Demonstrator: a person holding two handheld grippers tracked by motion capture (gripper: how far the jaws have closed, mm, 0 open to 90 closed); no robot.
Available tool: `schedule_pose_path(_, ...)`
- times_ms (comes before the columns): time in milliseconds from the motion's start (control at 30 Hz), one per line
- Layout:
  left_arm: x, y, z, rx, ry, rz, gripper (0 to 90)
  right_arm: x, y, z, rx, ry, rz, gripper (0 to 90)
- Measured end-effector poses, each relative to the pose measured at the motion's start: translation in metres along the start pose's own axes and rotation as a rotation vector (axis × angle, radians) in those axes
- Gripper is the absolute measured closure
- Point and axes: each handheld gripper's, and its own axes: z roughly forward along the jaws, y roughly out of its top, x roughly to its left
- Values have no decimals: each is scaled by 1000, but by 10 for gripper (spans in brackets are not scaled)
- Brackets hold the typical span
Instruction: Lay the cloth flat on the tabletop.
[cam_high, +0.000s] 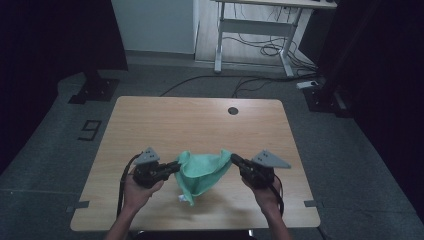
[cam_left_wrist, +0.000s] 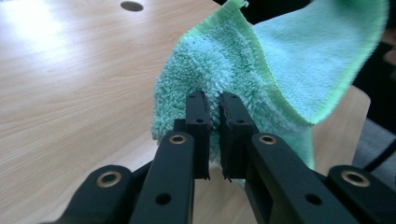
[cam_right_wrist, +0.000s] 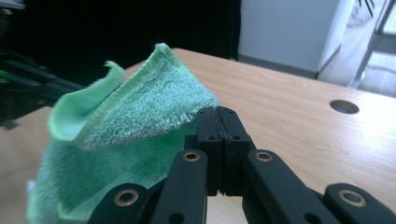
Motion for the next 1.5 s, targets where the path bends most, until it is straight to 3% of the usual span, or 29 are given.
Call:
schedule_pose_path(67,21,4,21,21,1,-48,820,-17,2,20,33,-14,28,886)
schedule_pose_path(100,21,4,21,21,1,-48,814,-17,2,20,33,-14,28,886)
schedule_pose_path(133,27,3,29,34,6,-67,790,-33,-1,42,71,-26,63,871)
schedule_pose_path(167,34,2,38,49,34,-82,790,-33,-1,42,71,-26,63,871)
schedule_pose_path(233,47,-3,55,90,49,-112,750,-45,-6,65,111,-34,94,772)
schedule_pose_path(267,52,-6,63,112,65,-128,687,-50,-12,81,149,-82,105,651)
schedule_pose_path(300,56,-9,69,133,90,-139,687,-50,-12,81,149,-82,105,651)
schedule_pose_path(400,60,-17,70,124,130,-149,600,-51,-19,87,154,-119,114,575)
schedule_pose_path(567,52,-25,54,89,179,-125,509,-34,-31,72,148,-68,89,569)
schedule_pose_path(600,49,-27,50,77,182,-126,505,-20,-41,66,154,-27,79,569)
schedule_pose_path(667,43,-30,41,52,176,-118,502,-16,-44,64,156,-13,70,569)
schedule_pose_path(733,37,-32,37,43,166,-110,511,5,-55,62,172,62,57,589)
schedule_pose_path(800,32,-33,36,40,154,-96,516,10,-57,62,176,77,57,592)
schedule_pose_path(1033,20,-43,50,98,137,-45,553,43,-64,75,202,164,-27,592)
schedule_pose_path(1200,21,-50,64,158,149,-41,564,55,-68,92,240,181,-3,535)
schedule_pose_path(1267,22,-51,67,174,146,-45,572,62,-70,100,251,182,-17,505)
schedule_pose_path(1400,23,-53,71,194,149,-45,580,72,-75,117,288,139,-48,456)
schedule_pose_path(1500,24,-54,73,208,155,-43,583,74,-80,128,318,108,-67,470)
